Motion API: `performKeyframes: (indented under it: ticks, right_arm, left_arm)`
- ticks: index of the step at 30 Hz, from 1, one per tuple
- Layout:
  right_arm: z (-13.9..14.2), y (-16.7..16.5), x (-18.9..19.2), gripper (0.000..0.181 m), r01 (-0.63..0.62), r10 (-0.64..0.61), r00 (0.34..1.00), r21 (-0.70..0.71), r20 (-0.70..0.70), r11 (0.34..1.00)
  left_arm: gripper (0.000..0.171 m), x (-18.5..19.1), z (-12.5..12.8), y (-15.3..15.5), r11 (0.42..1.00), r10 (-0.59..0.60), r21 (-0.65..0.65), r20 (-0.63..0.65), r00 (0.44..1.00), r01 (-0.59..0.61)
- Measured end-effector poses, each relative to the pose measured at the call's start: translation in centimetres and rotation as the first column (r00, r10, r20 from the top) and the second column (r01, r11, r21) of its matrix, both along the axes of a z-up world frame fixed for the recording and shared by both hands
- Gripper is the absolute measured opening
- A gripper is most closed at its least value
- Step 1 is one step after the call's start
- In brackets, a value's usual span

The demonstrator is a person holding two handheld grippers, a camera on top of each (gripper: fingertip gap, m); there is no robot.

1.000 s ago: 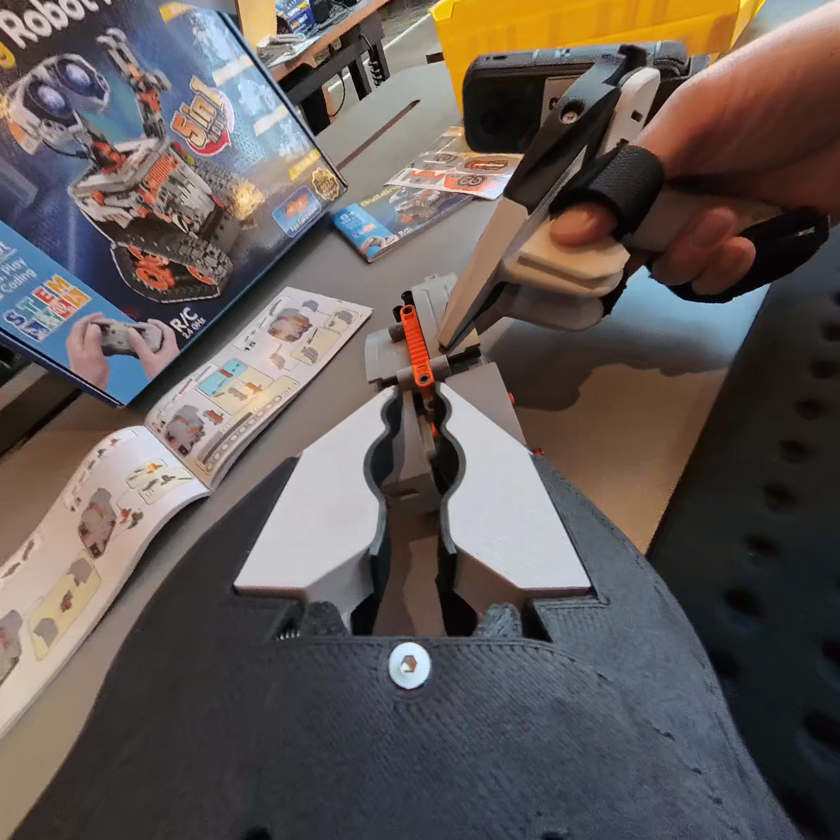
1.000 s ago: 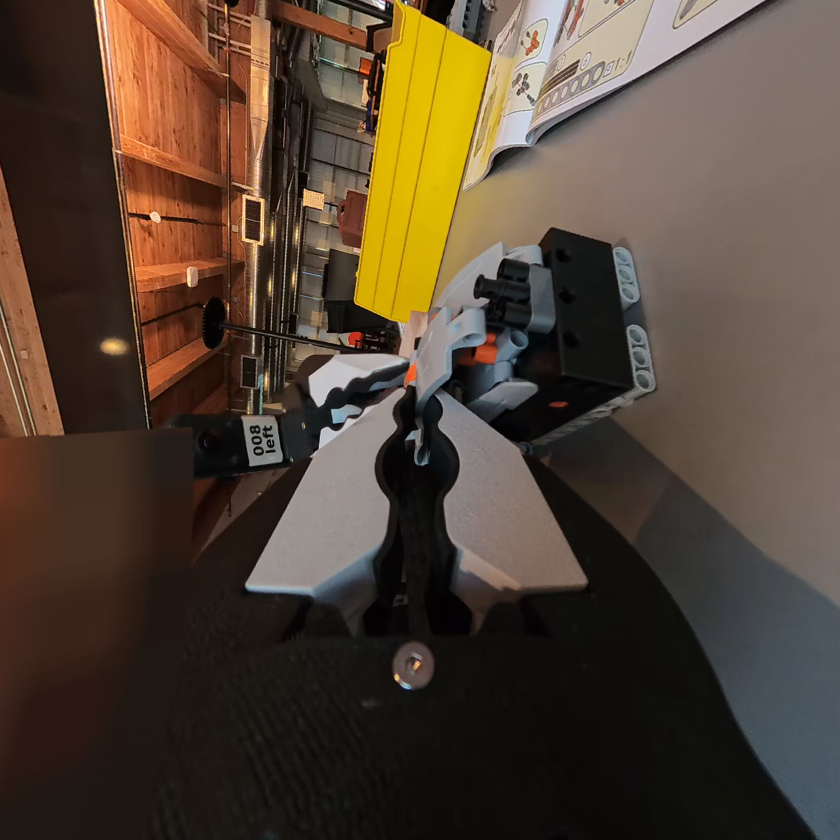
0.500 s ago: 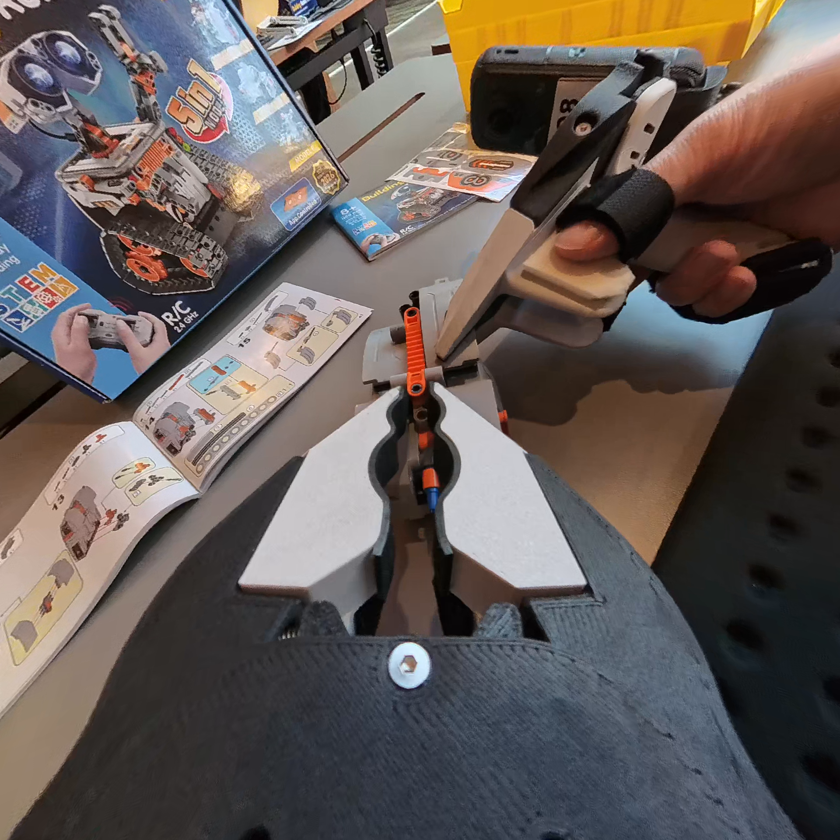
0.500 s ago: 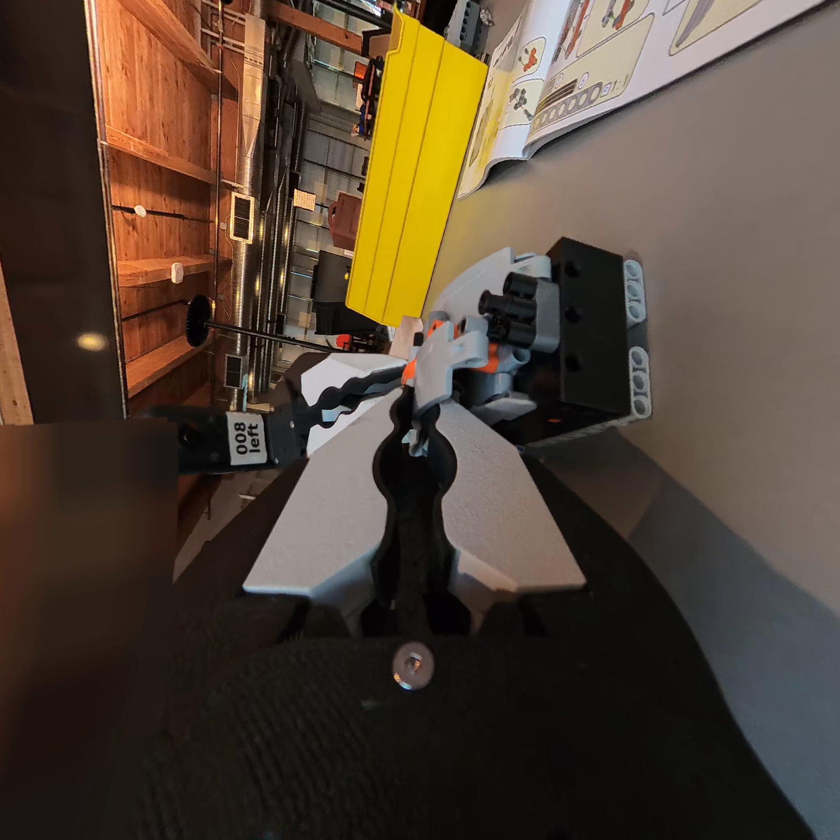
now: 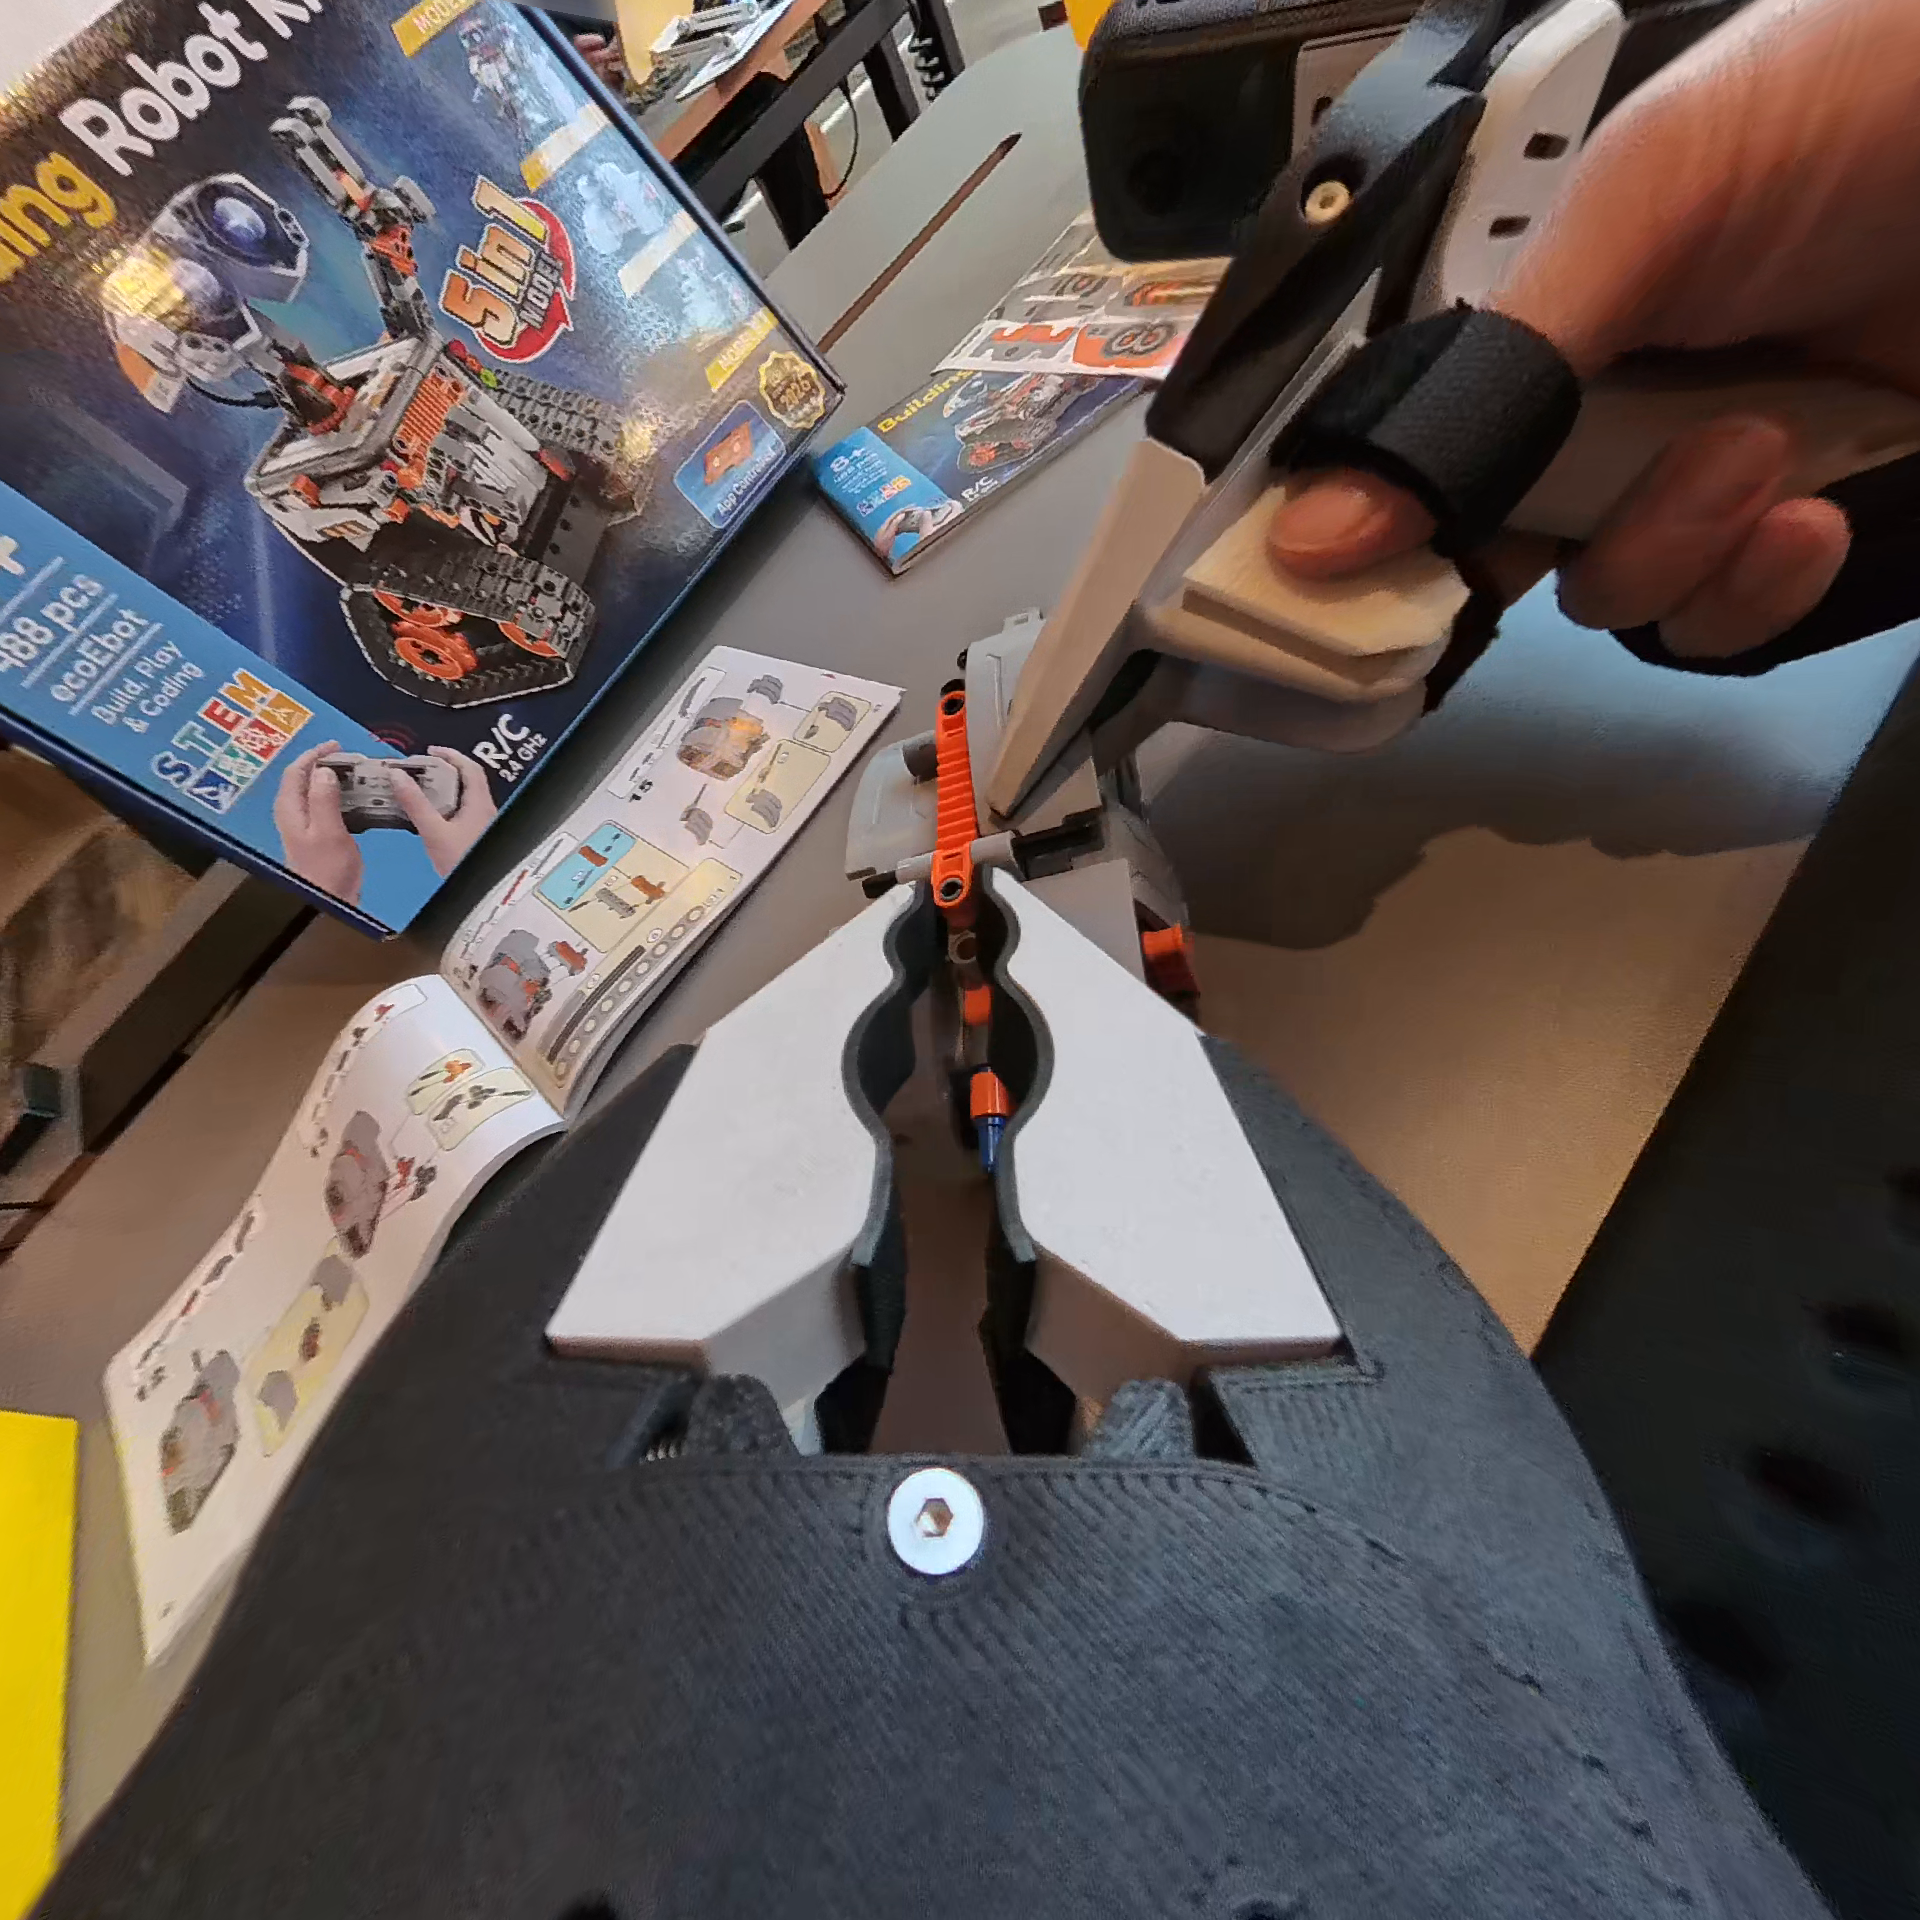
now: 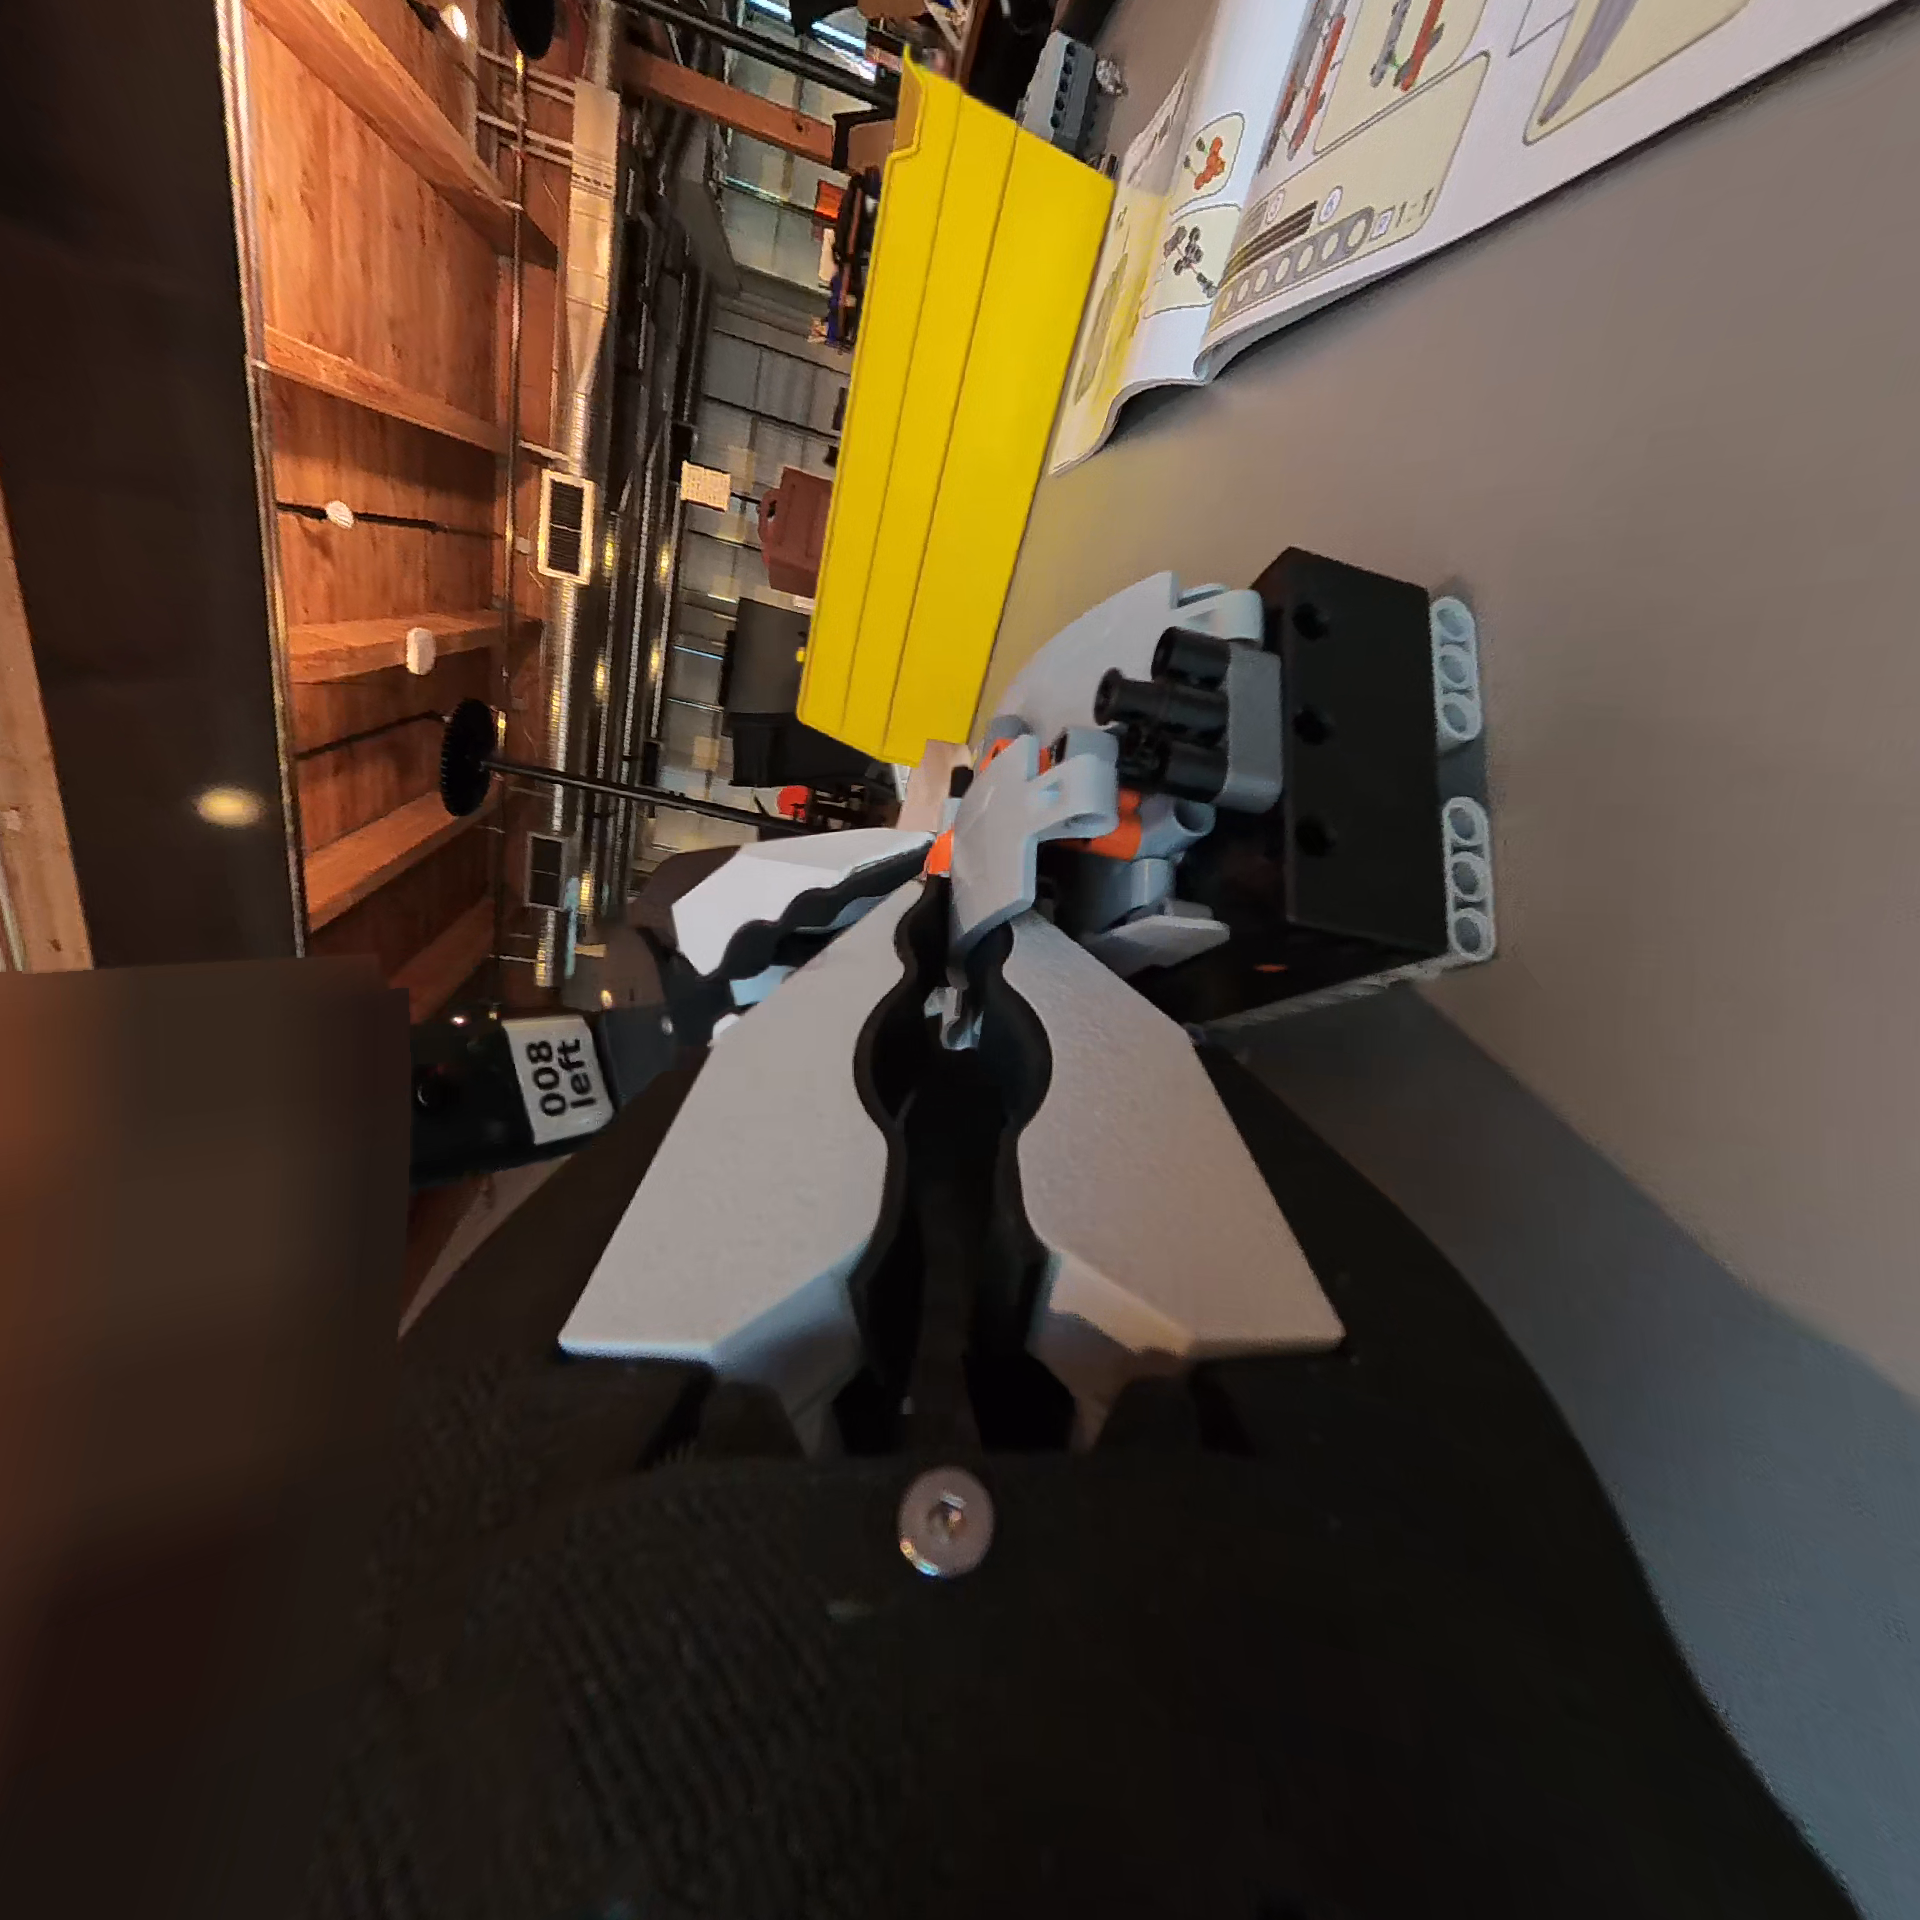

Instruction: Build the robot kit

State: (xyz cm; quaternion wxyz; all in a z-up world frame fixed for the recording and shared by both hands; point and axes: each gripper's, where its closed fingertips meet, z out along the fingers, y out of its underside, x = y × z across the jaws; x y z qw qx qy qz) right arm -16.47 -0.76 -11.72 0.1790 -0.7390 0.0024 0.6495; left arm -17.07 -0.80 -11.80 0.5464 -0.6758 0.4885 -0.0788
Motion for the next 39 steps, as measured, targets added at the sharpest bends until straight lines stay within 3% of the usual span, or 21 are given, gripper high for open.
performKeyframes:
  ticks: [11,17,21,26,32,39]
  right_arm:
    - [-0.14,-0.57,0.02,0.002,-0.05,0.051,0.998,-0.026,0.03,0.998]
    - [-0.08,-0.24,0.05,0.002,0.012,-0.011,1.0,-0.039,0.013,0.999]
    - [0.13,-0.24,0.11,0.002,0.053,-0.056,0.998,-0.059,-0.043,0.997]
    - [0.06,-0.76,0.31,0.004,0.088,-0.089,0.996,-0.042,-0.027,0.995]
    - [0.06,-0.53,0.32,0.001,0.152,-0.159,0.986,0.113,0.057,0.982]
    - [0.05,-0.53,0.48,0.001,0.155,-0.157,0.987,0.075,0.015,0.985]
  left_arm:
    - [0.006,-0.08,-0.08,0.06,1.0,0.0,-0.018,0.026,1.0,0.001]
    - [0.006,-0.02,-0.03,0.16,1.0,-0.003,-0.005,0.024,1.0,0.004]
    - [0.005,-0.01,0.01,0.08,0.997,-0.02,-0.079,0.104,0.994,0.028]
    - [0.006,-0.07,0.01,0.09,0.999,0.006,-0.053,0.077,0.997,-0.002]
    - [0.005,-0.04,0.04,-0.04,0.999,0.012,-0.048,0.075,0.997,-0.008]
    - [0.006,0.02,0.01,-0.24,0.999,-0.001,-0.035,0.064,0.998,0.003]
